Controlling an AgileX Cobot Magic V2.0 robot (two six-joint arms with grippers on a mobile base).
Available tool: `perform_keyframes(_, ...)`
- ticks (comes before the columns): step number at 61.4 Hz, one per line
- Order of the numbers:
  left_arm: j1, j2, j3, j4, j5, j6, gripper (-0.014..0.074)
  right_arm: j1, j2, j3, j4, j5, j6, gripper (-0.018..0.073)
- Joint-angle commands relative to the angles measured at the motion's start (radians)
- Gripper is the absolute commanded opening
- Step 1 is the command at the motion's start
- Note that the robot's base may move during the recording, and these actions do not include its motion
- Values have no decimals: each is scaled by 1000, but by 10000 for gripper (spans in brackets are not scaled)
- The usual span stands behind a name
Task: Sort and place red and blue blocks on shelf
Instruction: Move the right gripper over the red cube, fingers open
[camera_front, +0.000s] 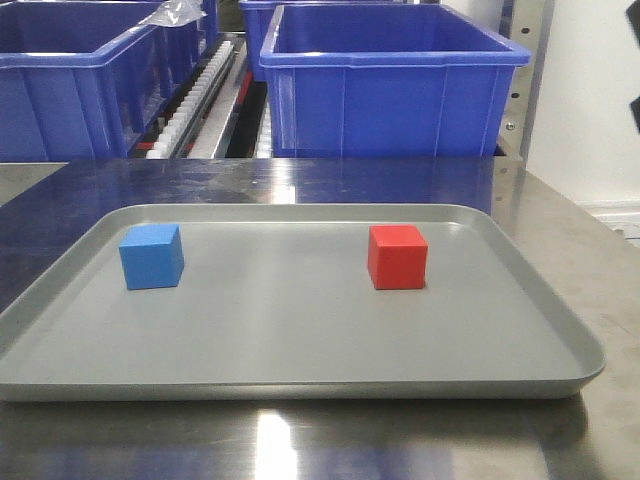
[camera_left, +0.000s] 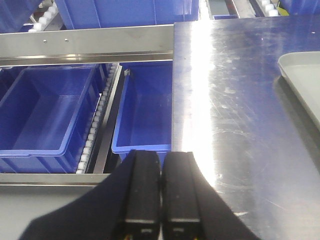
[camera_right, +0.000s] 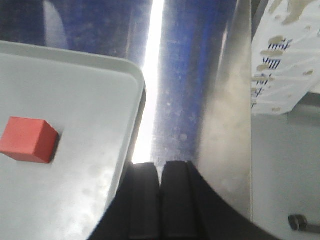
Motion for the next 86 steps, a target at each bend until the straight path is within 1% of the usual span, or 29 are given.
perform_keyframes(1,-1,-16,45,5,-63,-4,133,1,5,-41,-1,-58,-6,49)
perform_keyframes(10,-1,-16,45,5,-63,-4,133,1,26,-41,0,-58,-6,51)
perform_keyframes(15,-1,-16,45,5,-63,-4,133,4,28,-41,1,-57,-6,94)
perform_keyframes(21,-1,-16,45,5,-63,-4,133,4,28,-41,3,-57,-6,236)
perform_keyframes(22,-1,-16,45,5,-63,-4,133,4,28,-41,4,-57,-6,275)
perform_keyframes(27,-1,-16,45,5,-63,-4,133,4,28,-41,4,-57,-6,414)
perform_keyframes(29,-1,-16,45,5,-63,-4,133,4,28,-41,4,-57,-6,462)
perform_keyframes(32,-1,-16,45,5,-63,-4,133,4,28,-41,4,-61,-6,500)
perform_keyframes(42,-1,-16,45,5,-63,-4,133,4,28,-41,6,-66,-6,508)
perform_keyframes(59,-1,-16,45,5,-63,-4,133,4,38,-67,61,-49,-6,508)
perform_keyframes(74,-1,-16,45,5,-63,-4,133,40,135,-190,73,75,-6,508)
perform_keyframes(86,-1,-16,45,5,-63,-4,133,104,234,-304,73,170,-6,508)
